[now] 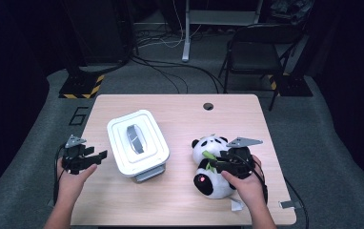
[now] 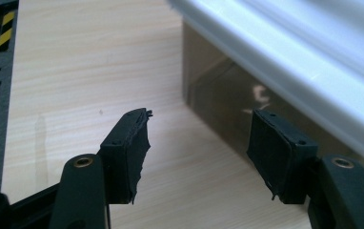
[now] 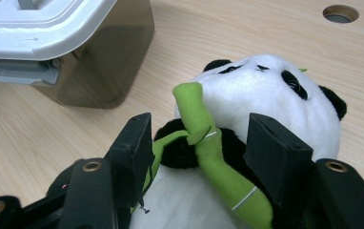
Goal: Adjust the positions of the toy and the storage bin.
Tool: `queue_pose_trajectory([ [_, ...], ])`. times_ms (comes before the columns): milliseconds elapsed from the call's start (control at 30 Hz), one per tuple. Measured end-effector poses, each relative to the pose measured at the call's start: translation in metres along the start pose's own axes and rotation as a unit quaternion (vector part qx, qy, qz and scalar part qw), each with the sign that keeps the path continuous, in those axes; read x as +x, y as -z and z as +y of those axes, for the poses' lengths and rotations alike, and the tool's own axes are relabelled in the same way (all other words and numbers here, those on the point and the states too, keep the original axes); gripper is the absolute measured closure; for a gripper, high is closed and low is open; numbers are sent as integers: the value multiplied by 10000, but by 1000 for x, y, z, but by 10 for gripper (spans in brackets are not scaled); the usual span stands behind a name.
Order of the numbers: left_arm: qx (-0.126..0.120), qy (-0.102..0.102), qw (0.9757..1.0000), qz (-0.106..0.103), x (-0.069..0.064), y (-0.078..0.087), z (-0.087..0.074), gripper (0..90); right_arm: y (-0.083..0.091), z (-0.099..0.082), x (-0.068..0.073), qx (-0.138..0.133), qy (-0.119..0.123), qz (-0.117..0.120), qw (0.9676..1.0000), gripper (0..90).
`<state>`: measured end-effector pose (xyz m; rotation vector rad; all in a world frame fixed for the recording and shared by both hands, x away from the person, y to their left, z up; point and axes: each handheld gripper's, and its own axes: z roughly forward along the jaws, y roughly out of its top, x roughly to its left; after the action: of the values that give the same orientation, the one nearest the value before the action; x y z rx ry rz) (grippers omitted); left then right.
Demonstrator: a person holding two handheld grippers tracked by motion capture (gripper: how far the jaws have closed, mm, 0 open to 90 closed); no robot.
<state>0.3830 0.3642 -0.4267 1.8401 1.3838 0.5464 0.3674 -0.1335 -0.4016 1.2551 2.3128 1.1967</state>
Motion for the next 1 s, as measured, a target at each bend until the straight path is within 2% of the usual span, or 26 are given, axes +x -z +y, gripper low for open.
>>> queue_pose_trajectory([
  [167, -40, -83, 9999, 87, -11, 7, 12, 390, 1, -1, -2, -10, -39, -11, 10000, 417],
  [267, -72, -57, 9999, 128, -16, 8, 17, 399, 1, -1, -2, -30, -48, -8, 10000, 417],
  [500, -161, 60, 9999, -8, -24, 8, 29, 395, 1, -1, -2, -42, -58, -15, 10000, 417],
  [700, -27, -37, 10000, -61, -37, -2, 30, 383, 0, -1, -2, -37, -23, -5, 10000, 417],
  [800, -39, -113, 9999, 47, -42, -6, 30, 405, 0, -1, -2, -50, -58, -8, 10000, 417],
  [1000, -51, -111, 9999, -13, -47, -10, 29, 440, 1, 0, -1, -87, -49, -11, 9999, 417],
])
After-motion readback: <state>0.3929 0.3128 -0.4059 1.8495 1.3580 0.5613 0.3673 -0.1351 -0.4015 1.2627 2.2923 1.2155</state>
